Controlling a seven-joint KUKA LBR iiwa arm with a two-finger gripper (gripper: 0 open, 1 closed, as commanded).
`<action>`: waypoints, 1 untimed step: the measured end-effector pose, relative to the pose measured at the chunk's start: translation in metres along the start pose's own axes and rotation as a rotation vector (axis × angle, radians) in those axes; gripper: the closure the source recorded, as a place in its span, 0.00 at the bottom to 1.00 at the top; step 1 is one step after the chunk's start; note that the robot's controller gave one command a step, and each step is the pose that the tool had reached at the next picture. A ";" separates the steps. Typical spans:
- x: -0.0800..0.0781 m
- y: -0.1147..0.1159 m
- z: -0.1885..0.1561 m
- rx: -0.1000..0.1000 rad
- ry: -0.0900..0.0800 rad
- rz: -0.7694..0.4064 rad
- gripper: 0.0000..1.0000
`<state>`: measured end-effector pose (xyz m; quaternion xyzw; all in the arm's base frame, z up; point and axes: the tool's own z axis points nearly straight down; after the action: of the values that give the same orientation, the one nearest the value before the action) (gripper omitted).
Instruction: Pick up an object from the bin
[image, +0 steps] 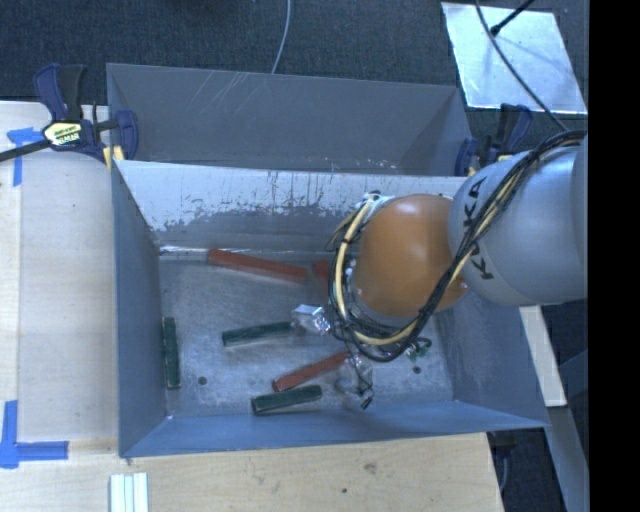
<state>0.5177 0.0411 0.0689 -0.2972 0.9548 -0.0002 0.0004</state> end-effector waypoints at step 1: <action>-0.004 -0.012 -0.005 0.000 -0.005 0.051 1.00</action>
Offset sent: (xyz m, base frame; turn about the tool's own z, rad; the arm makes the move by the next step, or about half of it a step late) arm 0.0000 0.0000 0.0000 0.0000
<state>0.5276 0.0336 0.0736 -0.2725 0.9622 0.0005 0.0030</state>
